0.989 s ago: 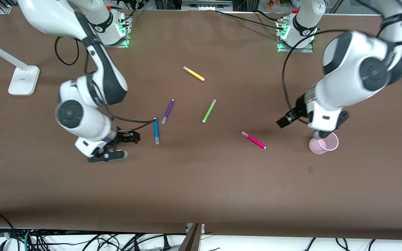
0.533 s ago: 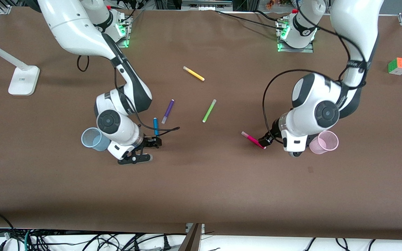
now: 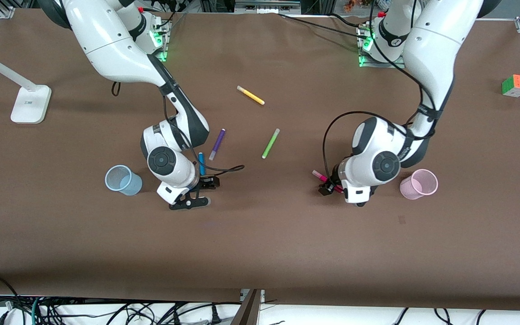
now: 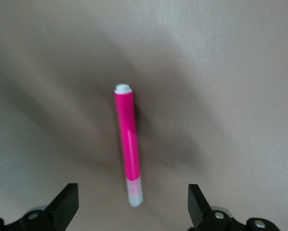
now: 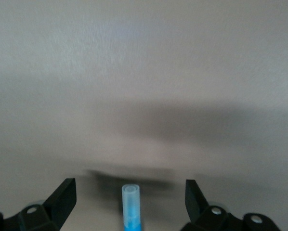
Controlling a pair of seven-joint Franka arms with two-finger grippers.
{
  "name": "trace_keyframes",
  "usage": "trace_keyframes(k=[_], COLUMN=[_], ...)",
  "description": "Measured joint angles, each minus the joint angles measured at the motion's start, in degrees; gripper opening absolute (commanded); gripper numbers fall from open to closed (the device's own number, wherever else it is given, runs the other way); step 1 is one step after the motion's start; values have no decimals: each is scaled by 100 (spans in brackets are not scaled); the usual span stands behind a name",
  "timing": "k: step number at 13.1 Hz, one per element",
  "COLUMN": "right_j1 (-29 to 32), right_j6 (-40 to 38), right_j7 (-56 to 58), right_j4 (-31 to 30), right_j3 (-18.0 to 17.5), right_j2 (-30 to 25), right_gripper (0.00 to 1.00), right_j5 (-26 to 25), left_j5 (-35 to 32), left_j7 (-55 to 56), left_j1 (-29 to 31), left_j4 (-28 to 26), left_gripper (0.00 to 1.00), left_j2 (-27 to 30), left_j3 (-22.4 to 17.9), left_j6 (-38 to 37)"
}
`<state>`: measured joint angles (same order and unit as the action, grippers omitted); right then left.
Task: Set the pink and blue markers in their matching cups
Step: 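Grasp the blue marker with the right gripper while the left gripper grasps the pink marker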
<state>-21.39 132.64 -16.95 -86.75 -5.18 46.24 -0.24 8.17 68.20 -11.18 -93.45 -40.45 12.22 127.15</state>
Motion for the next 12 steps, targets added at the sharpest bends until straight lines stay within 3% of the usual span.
trace_keyframes(k=[4, 6, 7, 8, 12], right_j1=[-44, -48, -48, -48, -51], right_j6=[0, 0, 0, -1, -10], right_j7=[44, 115, 133, 140, 147], right_j4=[-169, -189, -190, -189, -189], right_j3=[0, 1, 2, 2, 17], right_j2=[0, -1, -2, -5, -52], right_gripper=[98, 76, 48, 34, 10], right_j5=[-19, -21, -21, -25, -41], left_j5=[0, -150, -289, -432, -1332], left_j7=[67, 67, 90, 126, 769], left_j1=[-72, -86, -102, -122, -340], left_j4=[-1, -2, -2, -2, 7], left_gripper=[100, 98, 89, 88, 87], left_j2=[-283, -349, -383, -417, -434], left_j3=[-28, -31, -31, -31, -32], left_j6=[304, 310, 323, 354, 449])
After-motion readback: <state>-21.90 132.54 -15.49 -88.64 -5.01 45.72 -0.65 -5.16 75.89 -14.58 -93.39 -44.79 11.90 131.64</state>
